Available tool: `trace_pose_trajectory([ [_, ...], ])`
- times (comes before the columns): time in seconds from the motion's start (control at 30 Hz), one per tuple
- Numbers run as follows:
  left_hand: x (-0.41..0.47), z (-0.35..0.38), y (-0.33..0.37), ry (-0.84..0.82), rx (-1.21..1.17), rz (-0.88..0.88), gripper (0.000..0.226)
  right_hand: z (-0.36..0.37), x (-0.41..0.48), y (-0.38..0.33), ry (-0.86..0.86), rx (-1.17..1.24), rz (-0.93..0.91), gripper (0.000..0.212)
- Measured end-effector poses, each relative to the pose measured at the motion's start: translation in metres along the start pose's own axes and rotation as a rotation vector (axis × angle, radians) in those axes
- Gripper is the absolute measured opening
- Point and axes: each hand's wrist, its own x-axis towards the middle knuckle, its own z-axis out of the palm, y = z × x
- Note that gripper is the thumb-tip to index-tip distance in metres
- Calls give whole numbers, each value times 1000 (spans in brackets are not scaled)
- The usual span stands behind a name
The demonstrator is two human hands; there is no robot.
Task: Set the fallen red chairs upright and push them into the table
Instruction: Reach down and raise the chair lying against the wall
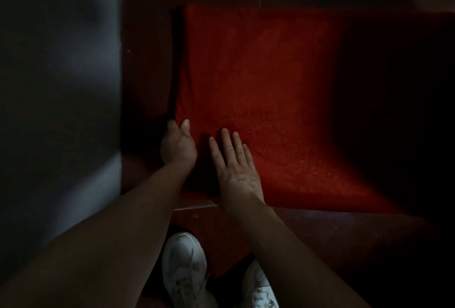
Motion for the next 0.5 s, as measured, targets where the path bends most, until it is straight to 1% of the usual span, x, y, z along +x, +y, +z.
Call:
trace_pose_trajectory([
  [0.07,2,-6,-3,16,32,65,38,-5,0,-2,-8,42,8,129],
  [0.13,5,-13,-7,20,62,150,34,-10,-2,-2,24,92,6,127],
  [0.23,7,-24,-14,47,185,351,30,-18,-9,-2,93,221,-7,116],
  [0.3,6,-33,-14,52,261,453,28,-25,-18,-3,126,301,-1,109],
  [0.43,-3,-51,-11,68,307,590,27,-34,-40,-6,183,365,-4,104],
  [0.5,-14,-66,-10,78,329,621,28,-41,-50,-7,200,374,-4,103],
])
